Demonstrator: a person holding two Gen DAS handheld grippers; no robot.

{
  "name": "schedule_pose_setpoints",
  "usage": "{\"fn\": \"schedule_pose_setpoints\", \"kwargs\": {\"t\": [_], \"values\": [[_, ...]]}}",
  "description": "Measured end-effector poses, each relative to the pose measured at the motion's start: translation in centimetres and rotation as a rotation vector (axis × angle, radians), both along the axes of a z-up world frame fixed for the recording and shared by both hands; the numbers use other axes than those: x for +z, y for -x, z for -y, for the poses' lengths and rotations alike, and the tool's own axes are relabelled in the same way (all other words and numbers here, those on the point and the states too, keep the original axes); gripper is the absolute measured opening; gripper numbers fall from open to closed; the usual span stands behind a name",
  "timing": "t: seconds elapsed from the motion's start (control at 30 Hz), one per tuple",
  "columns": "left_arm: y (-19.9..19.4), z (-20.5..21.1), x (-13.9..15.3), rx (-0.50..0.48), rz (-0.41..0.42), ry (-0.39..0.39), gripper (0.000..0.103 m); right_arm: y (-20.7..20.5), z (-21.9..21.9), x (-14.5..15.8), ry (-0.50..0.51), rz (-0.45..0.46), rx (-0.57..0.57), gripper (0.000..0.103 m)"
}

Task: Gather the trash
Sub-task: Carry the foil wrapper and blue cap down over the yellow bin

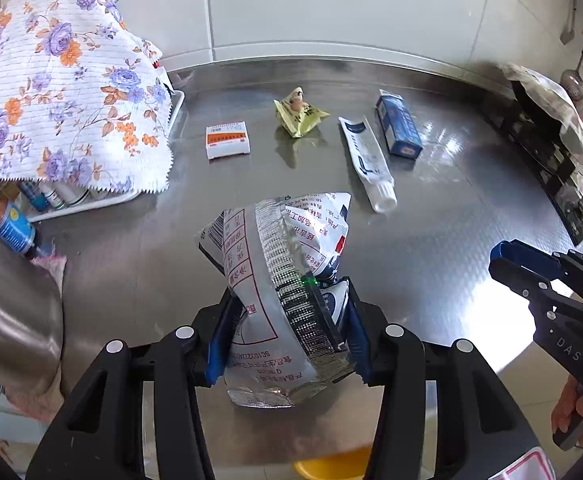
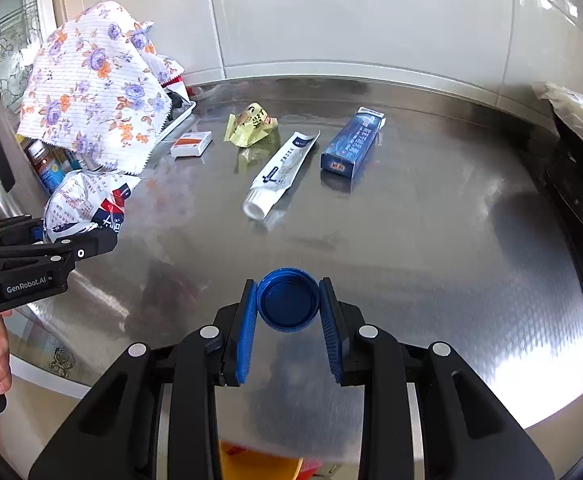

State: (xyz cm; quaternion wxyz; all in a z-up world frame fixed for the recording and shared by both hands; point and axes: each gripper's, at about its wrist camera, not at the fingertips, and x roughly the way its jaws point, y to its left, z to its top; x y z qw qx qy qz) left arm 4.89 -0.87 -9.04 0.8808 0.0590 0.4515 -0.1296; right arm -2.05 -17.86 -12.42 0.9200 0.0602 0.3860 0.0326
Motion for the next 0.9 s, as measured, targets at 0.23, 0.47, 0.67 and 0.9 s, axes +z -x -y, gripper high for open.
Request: {"fn": "schedule_pose_setpoints", "kwargs": {"t": [0.23,0.47,0.67,0.9], "values": [[4.4,-0.1,0.5,-0.01,0.02,-0.005,0.048,4.4,-0.9,0.3,0.016,0.005,0.006,0.032],[9.2,0.1,0.4,0.018,0.025,-0.012,0.048,8.4,-0.9,0.6,0.022,0.02,0.052,0.032],[13.5,0.6,-0.3,0.052,-0.002,-0.018,0.048,11.8,-0.4,0.4,0.005,0.013,0.081,0.032],[18.5,1.1,-2.3,0.078,-0.042,-0.032,0.048,15.8,-0.6,-1.2,-0.002,-0.01,0.13,0.032]]}}
